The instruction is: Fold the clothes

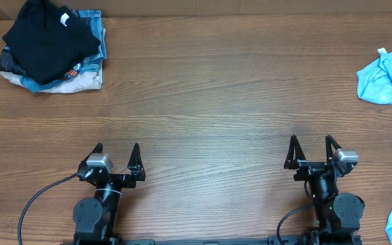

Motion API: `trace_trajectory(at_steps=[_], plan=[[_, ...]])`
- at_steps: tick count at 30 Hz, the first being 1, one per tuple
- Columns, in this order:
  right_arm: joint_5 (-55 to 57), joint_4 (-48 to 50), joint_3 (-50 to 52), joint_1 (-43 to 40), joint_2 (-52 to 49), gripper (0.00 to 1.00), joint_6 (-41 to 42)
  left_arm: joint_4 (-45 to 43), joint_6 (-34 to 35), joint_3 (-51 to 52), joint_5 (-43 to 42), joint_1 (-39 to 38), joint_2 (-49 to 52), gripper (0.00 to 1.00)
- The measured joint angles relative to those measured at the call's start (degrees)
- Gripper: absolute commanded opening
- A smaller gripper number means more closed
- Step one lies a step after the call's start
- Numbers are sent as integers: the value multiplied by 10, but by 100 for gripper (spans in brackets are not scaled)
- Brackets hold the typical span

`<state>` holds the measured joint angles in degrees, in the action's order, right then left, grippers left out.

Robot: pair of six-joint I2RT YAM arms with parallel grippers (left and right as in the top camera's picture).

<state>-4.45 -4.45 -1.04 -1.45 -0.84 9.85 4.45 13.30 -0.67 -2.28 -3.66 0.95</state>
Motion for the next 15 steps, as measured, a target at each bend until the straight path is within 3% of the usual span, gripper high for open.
trace_trajectory(at_steps=[4,11,15], plan=[[-26,31,0,0,0,100,29,0,0,0,0,0,0,100],[-228,16,0,0,0,100,179,0,0,0,0,0,0,100],[-299,124,0,0,-1,100,228,0,0,0,0,0,0,100]])
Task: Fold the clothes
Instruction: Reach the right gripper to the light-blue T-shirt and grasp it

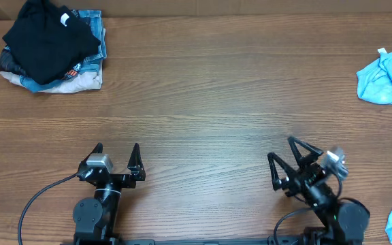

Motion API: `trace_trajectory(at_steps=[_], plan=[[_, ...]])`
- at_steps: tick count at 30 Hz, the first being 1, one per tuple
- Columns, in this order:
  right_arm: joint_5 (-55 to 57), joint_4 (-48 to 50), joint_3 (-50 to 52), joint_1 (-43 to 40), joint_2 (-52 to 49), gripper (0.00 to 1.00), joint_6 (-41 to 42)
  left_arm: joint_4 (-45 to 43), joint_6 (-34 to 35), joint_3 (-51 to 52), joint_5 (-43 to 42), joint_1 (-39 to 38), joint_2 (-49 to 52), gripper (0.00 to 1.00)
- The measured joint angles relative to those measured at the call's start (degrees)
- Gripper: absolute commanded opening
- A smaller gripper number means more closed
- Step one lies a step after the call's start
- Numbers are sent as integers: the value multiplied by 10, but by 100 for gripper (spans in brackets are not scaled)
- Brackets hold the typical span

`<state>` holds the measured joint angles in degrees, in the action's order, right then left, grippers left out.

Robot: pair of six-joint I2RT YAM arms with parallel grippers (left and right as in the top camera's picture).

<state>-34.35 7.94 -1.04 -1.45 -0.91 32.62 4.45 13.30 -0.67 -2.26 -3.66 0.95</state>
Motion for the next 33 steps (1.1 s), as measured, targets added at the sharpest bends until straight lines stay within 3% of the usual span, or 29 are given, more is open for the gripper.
trace_trajectory(at_steps=[3,5,12,20,27,33], plan=[[-25,92,-2,0,1,100,13,0,0,0,0,0,0,100],[-27,99,-13,0,1,100,10,0,0,0,0,0,0,100],[35,-92,-195,-1,-87,100,-129,0,0,0,0,0,0,100],[301,-299,-523,-8,-414,100,-228,0,0,0,2,0,0,100],[399,-389,-792,-112,-761,100,-259,0,0,0,2,0,0,100],[423,-427,-864,-178,-966,100,-264,0,0,0,2,0,0,100]])
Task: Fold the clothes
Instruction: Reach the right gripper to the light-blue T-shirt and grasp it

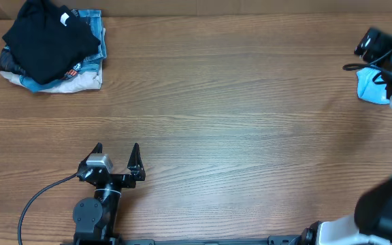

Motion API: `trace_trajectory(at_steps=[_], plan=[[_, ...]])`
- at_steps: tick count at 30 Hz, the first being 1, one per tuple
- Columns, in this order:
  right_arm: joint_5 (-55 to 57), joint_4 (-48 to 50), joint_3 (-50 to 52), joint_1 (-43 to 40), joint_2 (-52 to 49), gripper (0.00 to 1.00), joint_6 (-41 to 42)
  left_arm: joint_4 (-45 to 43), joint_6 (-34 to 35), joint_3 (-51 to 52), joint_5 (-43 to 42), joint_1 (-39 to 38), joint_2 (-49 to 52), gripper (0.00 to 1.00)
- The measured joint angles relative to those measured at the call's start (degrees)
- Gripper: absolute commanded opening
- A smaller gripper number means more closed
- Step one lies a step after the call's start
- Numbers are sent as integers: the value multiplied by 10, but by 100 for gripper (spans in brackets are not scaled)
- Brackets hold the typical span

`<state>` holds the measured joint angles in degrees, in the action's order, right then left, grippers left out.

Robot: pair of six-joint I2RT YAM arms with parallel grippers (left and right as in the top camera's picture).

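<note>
A light blue garment lies crumpled at the table's right edge, mostly covered by my right arm. The right gripper is stretched out over it at the far right; its fingers are lost among the black wrist parts and cables, so their state does not show. My left gripper rests open near the front edge, fingers pointing away from me, nothing between them. A pile of folded clothes, black on top of denim and white, sits at the far left corner.
The brown wooden table spreads between the pile and the blue garment. The right arm's white link runs along the right edge. A black cable trails from the left arm's base.
My right arm has gone from its place near the front edge, turned leftward, to reaching out over the blue garment at the far right. The left arm has not moved.
Both grippers first rested open side by side at the front edge. Then the right gripper was tilted and turned to the left, still open. Now the right arm is extended over the blue garment at the right edge, while the left has stayed put.
</note>
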<state>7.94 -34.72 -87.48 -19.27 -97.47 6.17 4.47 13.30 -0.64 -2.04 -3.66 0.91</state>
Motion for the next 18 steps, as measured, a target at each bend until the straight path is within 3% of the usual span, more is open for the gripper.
trace_trajectory(at_steps=[15,18], plan=[[-12,150,-10,-89,-181,100,-15,0,0,0,0,0,0,100],[-27,169,-10,-94,-221,93,-22,0,0,0,0,0,0,100]])
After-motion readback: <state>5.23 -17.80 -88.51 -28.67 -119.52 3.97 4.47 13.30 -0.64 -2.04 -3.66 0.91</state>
